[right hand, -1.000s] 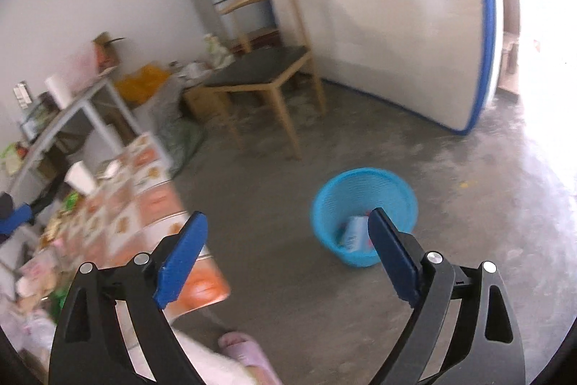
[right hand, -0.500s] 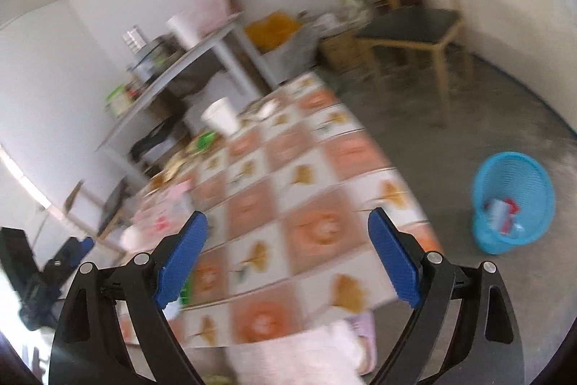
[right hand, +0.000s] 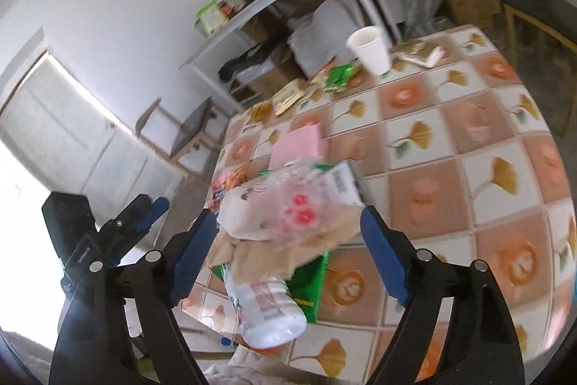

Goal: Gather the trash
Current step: 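Swing both tools back over the trash pile on the table, then grasp the pink-printed plastic bag with the right gripper while the left grasps a white glove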

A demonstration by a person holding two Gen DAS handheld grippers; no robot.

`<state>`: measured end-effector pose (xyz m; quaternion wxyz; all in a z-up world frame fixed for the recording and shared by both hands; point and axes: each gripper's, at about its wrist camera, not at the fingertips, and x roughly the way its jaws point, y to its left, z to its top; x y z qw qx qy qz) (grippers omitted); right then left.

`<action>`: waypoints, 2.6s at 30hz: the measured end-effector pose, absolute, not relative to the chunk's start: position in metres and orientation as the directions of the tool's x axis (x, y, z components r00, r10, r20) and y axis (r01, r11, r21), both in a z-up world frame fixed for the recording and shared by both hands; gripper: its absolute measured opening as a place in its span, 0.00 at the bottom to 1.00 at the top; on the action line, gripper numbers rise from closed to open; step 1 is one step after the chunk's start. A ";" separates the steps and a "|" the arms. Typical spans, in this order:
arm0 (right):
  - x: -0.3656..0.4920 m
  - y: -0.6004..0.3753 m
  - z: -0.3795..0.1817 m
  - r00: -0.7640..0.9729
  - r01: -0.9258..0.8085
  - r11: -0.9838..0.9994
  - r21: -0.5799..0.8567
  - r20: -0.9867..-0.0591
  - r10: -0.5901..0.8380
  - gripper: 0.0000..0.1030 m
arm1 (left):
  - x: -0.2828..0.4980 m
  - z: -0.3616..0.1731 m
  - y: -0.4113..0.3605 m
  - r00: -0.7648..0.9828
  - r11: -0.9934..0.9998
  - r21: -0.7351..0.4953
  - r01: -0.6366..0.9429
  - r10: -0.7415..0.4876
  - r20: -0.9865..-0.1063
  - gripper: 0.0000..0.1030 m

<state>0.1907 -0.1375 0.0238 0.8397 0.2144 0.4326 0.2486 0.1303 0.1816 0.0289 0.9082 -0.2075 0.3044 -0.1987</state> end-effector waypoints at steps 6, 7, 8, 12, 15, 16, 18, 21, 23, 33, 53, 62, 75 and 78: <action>0.214 -0.096 0.017 0.410 -0.332 0.824 0.459 -0.716 0.564 0.78 | 0.141 0.005 0.167 0.686 0.869 -0.439 0.228 -0.463 -0.561 0.56; 0.216 -0.087 0.016 0.396 -0.361 0.828 0.429 -0.733 0.553 0.78 | 0.143 -0.001 0.164 0.674 0.872 -0.436 0.222 -0.461 -0.577 0.56; 0.217 -0.081 0.014 0.390 -0.375 0.833 0.406 -0.746 0.539 0.78 | 0.145 -0.004 0.164 0.667 0.872 -0.438 0.219 -0.462 -0.585 0.56; 0.224 -0.056 0.008 0.380 -0.441 0.851 0.284 -0.800 0.464 0.80 | 0.151 -0.013 0.158 0.643 0.879 -0.422 0.223 -0.458 -0.613 0.56; 0.232 -0.044 -0.002 0.372 -0.454 0.863 0.222 -0.833 0.410 0.80 | 0.158 -0.018 0.154 0.629 0.894 -0.396 0.208 -0.433 -0.646 0.53; 0.235 -0.042 -0.006 0.375 -0.454 0.869 0.194 -0.843 0.385 0.80 | 0.161 -0.019 0.154 0.621 0.893 -0.401 0.205 -0.435 -0.652 0.51; 0.237 -0.040 -0.009 0.379 -0.455 0.874 0.173 -0.850 0.366 0.80 | 0.165 -0.022 0.156 0.611 0.891 -0.413 0.191 -0.437 -0.660 0.47; 0.239 -0.036 -0.014 0.380 -0.466 0.873 0.144 -0.859 0.344 0.80 | 0.169 -0.027 0.158 0.598 0.885 -0.430 0.180 -0.445 -0.667 0.39; 0.240 -0.034 -0.018 0.375 -0.469 0.873 0.131 -0.866 0.331 0.80 | 0.170 -0.029 0.159 0.590 0.878 -0.444 0.179 -0.457 -0.665 0.34; 0.244 -0.038 -0.029 0.348 -0.430 0.887 0.168 -0.876 0.334 0.67 | 0.172 -0.031 0.162 0.595 0.867 -0.470 0.163 -0.467 -0.654 0.19; 0.238 -0.065 -0.012 0.393 -0.350 0.899 0.264 -0.829 0.397 0.36 | 0.168 -0.020 0.166 0.662 0.829 -0.530 0.179 -0.500 -0.559 0.07; 0.243 -0.084 0.005 0.424 -0.312 0.887 0.340 -0.786 0.450 0.36 | 0.169 0.002 0.160 0.702 0.810 -0.544 0.221 -0.519 -0.488 0.06; 0.236 -0.119 0.046 0.517 -0.265 0.859 0.437 -0.688 0.509 0.36 | 0.166 0.055 0.150 0.759 0.796 -0.514 0.319 -0.540 -0.364 0.06; 0.234 -0.129 0.054 0.540 -0.253 0.855 0.453 -0.667 0.513 0.36 | 0.166 0.066 0.147 0.775 0.798 -0.499 0.339 -0.537 -0.333 0.06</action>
